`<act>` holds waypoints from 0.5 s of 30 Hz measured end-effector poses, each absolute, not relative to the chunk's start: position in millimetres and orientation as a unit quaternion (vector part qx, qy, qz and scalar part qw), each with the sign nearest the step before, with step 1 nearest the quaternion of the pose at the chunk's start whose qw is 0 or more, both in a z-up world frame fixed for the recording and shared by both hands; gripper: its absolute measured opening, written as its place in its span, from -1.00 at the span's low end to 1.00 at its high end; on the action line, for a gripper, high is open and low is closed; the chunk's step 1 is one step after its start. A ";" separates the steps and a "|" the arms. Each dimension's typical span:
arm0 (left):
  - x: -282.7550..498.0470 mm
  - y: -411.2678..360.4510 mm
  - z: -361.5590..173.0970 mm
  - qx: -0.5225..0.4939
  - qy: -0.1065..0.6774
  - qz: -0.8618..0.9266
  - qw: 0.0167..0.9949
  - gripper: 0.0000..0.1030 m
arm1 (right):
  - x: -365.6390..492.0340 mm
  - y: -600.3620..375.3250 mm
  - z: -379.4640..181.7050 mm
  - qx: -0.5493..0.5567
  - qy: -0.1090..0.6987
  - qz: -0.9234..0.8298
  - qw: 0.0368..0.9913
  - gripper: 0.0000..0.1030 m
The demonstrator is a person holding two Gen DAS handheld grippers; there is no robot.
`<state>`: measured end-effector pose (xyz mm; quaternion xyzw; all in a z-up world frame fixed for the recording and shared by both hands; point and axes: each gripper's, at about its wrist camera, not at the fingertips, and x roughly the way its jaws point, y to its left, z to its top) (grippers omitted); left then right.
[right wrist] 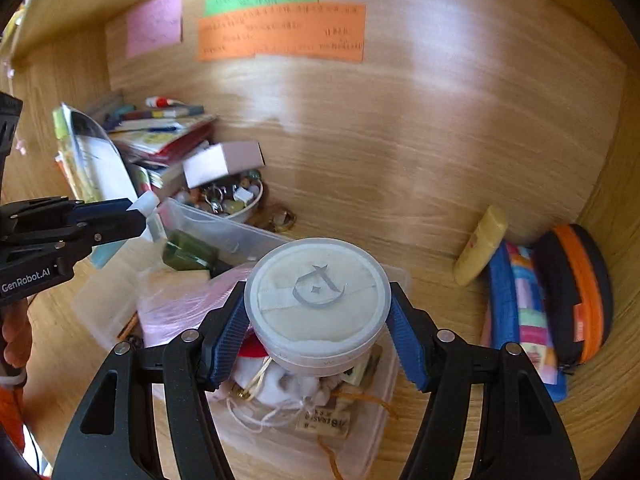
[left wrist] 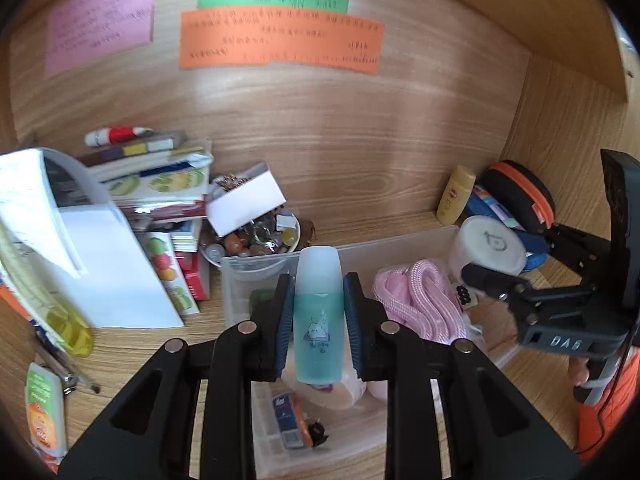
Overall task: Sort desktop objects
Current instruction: 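Drop the teal bottle into the bin with the left tool while the right tool releases the container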
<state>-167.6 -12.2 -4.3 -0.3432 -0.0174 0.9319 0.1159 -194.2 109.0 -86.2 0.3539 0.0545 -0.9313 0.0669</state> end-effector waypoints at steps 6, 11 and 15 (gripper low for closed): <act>-190.4 0.6 -25.5 -0.372 -0.036 0.918 0.130 -0.53 | -207.4 111.8 -104.3 0.367 0.034 -0.928 0.055 0.21; -200.7 5.6 -41.2 -0.391 -0.045 0.910 0.133 -0.53 | -206.1 112.5 -109.3 0.360 0.036 -0.931 0.052 0.21; -202.6 7.1 -48.4 -0.398 -0.039 0.908 0.125 -0.53 | -205.8 110.5 -114.0 0.362 0.046 -0.930 0.047 0.21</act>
